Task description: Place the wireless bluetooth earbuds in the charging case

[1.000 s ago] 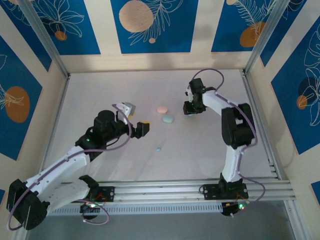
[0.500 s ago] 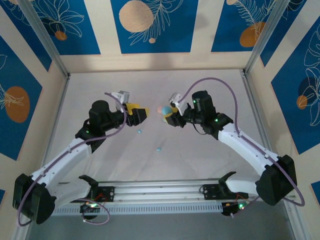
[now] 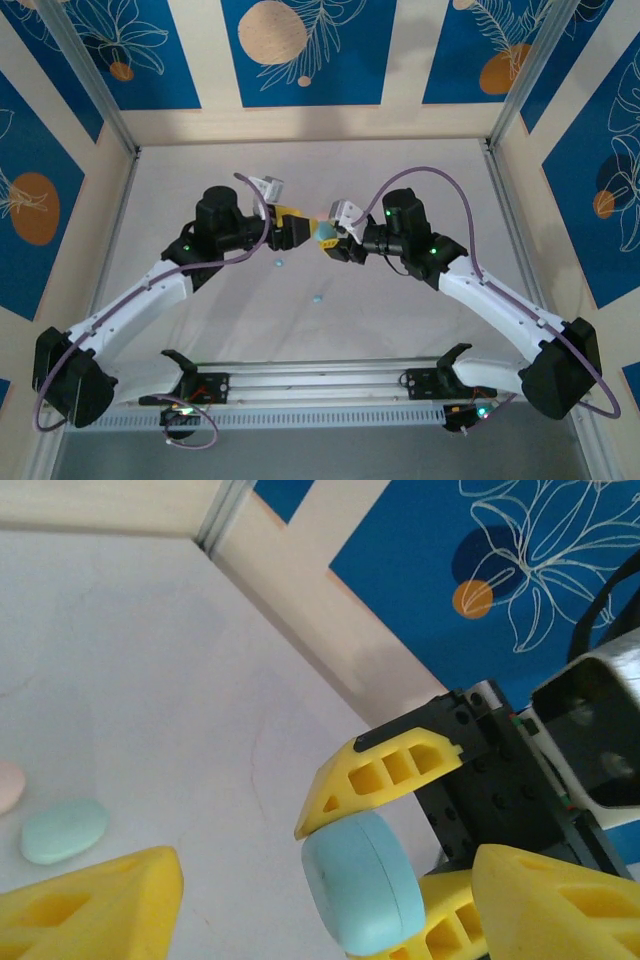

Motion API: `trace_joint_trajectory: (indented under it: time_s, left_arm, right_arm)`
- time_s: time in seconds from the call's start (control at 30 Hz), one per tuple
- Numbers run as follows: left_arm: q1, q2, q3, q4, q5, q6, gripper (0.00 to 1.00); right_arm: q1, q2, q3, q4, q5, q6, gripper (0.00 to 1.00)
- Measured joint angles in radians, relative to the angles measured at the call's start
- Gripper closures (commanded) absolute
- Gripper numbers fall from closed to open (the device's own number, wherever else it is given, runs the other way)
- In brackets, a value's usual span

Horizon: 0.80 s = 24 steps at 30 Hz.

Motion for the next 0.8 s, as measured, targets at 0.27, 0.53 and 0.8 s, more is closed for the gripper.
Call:
trace_joint_trajectory:
  time_s: [0.27,0.53,0.8]
  left_arm:
    - [-0.034,0.061,0.053,-0.077,0.011,0.01,0.35]
    - [-0.056,0.094,0.069,-0.117,0.01,0.005,0.59]
    - [-0.058,0.094,0.062,-0.076,-0.003,-0.054,0.75]
  right_arm:
    - [0.033,0.0,0.0,0.006,0.076,-0.027,0.68]
    - [0.095,0.001,0.0,0.032,0.22,-0.087,0.68]
    - [0.107,0.002,0.0,0.045,0.289,-0.123,0.59]
